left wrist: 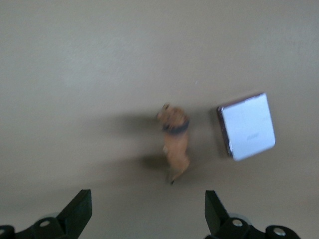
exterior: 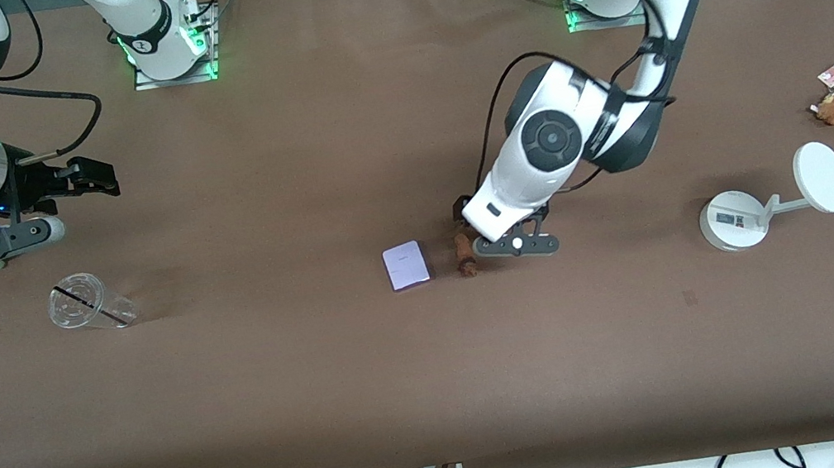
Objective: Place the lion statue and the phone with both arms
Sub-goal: 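Lower and close the left gripper on the lion statue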
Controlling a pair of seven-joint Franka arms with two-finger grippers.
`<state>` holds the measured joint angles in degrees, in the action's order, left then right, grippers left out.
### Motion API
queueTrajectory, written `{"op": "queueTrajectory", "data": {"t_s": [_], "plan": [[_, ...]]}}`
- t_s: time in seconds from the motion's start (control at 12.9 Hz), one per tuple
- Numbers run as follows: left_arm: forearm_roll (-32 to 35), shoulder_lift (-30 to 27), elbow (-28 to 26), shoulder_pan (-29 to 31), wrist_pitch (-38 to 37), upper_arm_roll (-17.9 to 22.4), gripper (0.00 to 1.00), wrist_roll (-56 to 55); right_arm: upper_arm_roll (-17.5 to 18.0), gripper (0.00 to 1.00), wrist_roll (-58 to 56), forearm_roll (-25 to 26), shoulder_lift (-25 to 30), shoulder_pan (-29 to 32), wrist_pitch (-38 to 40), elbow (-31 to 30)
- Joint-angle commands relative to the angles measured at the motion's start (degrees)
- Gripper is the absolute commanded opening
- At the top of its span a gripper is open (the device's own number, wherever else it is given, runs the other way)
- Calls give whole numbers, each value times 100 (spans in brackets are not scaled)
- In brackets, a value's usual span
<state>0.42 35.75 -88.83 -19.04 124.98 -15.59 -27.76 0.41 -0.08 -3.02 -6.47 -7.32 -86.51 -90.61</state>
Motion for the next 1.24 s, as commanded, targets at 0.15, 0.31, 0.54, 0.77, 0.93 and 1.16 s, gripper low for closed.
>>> {"op": "queueTrajectory", "data": {"t_s": [0.15,0.31,0.54,0.77,0.93,1.16], "plan": [[240,801,270,-442,1027,196,100,-476,3,99,35,108,-47,-6,46,140],[405,907,269,-513,1178,240,100,-494,3,100,17,108,-47,-6,20,140],[547,1057,261,-513,1397,240,100,-494,3,100,17,108,-47,-6,20,140],[547,1084,270,-496,1477,249,41,-494,3,100,-1,108,-47,3,-15,140],[547,1083,261,-478,1451,241,23,-485,3,100,-1,117,-47,3,-15,140],[556,856,278,-416,1023,293,11,-424,3,100,-1,108,-47,3,-15,140]]}}
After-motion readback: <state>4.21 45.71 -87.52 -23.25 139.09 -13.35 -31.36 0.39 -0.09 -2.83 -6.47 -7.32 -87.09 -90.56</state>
